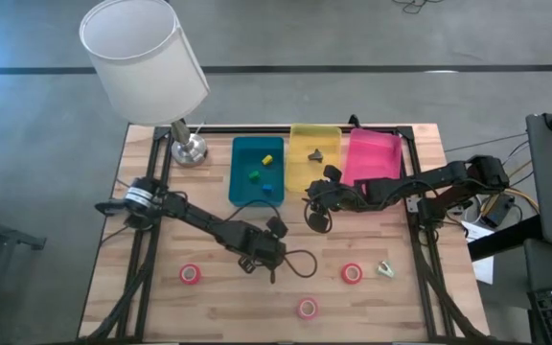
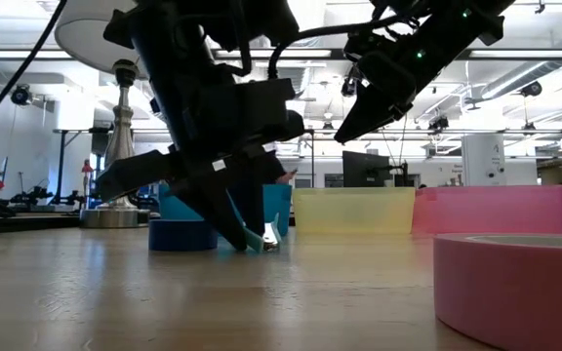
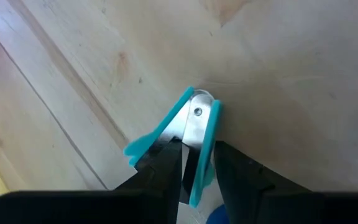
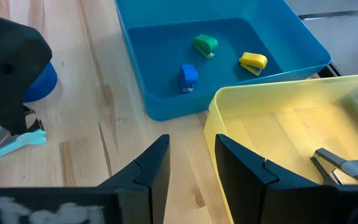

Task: Pick and place Stapler, Stapler remover, tape
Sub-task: Put the blue staple remover into the yellow bin

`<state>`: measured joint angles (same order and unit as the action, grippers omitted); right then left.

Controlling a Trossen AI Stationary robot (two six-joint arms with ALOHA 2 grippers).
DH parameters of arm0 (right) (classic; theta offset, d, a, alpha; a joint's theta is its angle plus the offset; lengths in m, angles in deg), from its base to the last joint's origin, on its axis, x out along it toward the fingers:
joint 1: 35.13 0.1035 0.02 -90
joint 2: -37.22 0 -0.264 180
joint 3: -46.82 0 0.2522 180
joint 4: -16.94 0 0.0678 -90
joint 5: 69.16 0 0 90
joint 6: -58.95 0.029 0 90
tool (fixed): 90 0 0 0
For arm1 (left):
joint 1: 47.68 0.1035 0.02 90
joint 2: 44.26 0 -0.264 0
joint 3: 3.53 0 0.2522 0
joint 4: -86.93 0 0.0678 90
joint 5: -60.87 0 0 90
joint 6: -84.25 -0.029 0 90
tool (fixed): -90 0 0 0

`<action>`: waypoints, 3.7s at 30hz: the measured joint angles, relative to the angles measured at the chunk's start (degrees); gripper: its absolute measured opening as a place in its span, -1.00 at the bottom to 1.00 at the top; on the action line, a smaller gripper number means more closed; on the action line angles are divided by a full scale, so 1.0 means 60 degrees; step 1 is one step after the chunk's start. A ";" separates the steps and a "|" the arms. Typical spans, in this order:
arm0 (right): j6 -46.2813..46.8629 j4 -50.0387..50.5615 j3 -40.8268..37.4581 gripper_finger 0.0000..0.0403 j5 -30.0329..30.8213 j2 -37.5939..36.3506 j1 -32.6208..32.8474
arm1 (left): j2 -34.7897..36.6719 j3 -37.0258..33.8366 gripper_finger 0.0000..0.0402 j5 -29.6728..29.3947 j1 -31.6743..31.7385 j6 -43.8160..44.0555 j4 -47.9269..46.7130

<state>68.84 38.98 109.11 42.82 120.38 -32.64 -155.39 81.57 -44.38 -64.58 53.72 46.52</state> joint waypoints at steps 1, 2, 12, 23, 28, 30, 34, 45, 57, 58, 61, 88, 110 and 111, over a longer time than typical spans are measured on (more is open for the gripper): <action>0.0000 0.0000 0.0000 -0.38 0.0000 0.0000 -0.0002 | 0.0011 -0.0077 -0.50 -0.0004 0.0007 0.0000 0.0068; 0.0000 -0.0003 0.0000 -0.38 0.0000 0.0000 0.0001 | 0.0020 -0.0139 -0.50 0.0001 0.0007 0.0000 0.0111; -0.0004 -0.0004 0.0000 -0.45 -0.0004 0.0000 -0.0002 | 0.0016 -0.0136 -0.75 0.0018 0.0007 -0.0186 0.0388; 0.0084 0.1126 0.0099 -0.44 -0.0007 -0.0307 0.0003 | 0.0122 0.0518 -0.74 -0.0791 0.0013 -0.0693 0.0530; 0.1503 0.3685 0.0418 -0.49 0.0007 -0.1283 0.0267 | 0.0128 0.1014 -0.80 -0.2052 0.0232 -0.0940 0.0487; 0.1867 0.3971 0.0321 -0.51 0.0163 -0.1849 0.0561 | 0.0128 0.1238 -0.80 -0.2541 0.0385 -0.1071 0.0512; 0.2158 0.4018 -0.0294 -0.52 0.0449 -0.3008 0.1286 | 0.0128 0.1465 -0.74 -0.2806 0.0946 -0.1604 0.1063; 0.3289 0.4025 -0.2112 -0.53 0.0273 -0.5271 0.2151 | 0.0001 0.1486 -0.74 -0.0980 0.3652 -0.0978 0.3977; 0.2698 0.3791 -0.2215 -0.53 0.0251 -0.5457 0.2148 | -0.0413 0.1486 -0.74 0.1899 0.5194 0.3955 0.4985; 0.2693 0.3747 -0.2212 -0.53 0.0251 -0.5467 0.2148 | -0.0481 0.1489 -0.74 0.1931 0.5220 0.4231 0.5045; 0.2666 0.3741 -0.2208 -0.53 0.0253 -0.5472 0.2148 | -0.0776 0.1489 -0.74 0.1950 0.5279 0.5115 0.5015; 0.2568 0.3728 -0.2200 -0.53 0.0258 -0.5468 0.2148 | -0.1456 0.1489 -0.74 0.1286 0.5494 0.6291 0.4849; 0.2568 0.3716 -0.2200 -0.53 0.0259 -0.5468 0.2148 | -0.1438 0.1784 -0.43 0.2218 0.5872 0.6502 0.4183; 0.2568 0.3716 -0.2200 -0.53 0.0259 -0.5468 0.2148 | -0.1444 0.1852 -0.43 0.2221 0.5883 0.6506 0.4114</action>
<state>84.25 61.27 95.91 44.37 87.57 -19.75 -164.06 92.68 -31.05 -29.28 92.76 71.20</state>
